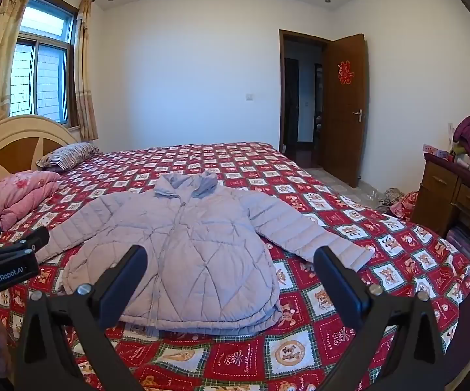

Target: Fold large clothes

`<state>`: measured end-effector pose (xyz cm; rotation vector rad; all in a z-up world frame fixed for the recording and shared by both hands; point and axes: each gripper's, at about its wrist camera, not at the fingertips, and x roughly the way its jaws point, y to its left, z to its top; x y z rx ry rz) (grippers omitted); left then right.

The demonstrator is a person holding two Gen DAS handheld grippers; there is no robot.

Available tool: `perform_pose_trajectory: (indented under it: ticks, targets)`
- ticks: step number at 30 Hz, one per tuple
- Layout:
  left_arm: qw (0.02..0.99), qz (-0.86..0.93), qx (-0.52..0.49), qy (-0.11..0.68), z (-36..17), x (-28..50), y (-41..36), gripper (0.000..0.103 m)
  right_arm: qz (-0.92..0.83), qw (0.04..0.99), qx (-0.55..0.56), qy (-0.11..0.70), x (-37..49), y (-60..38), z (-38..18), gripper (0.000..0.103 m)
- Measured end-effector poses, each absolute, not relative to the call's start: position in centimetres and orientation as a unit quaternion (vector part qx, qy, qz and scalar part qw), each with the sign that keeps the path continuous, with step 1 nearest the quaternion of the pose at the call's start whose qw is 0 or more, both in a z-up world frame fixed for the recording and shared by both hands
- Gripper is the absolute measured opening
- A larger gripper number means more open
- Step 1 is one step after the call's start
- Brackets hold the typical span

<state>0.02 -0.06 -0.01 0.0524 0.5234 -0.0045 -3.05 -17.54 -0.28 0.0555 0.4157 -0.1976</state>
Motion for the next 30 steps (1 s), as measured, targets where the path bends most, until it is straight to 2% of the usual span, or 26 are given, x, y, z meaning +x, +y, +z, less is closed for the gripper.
perform_pose_trajectory:
  ticks: [30]
  targets:
    - [0.968, -0.001, 0.015, 0.249, 0.0, 0.0, 0.1, 0.102, -0.094, 0.972, 0.028, 0.215, -2.6, -17.1, -1.3, 0.103]
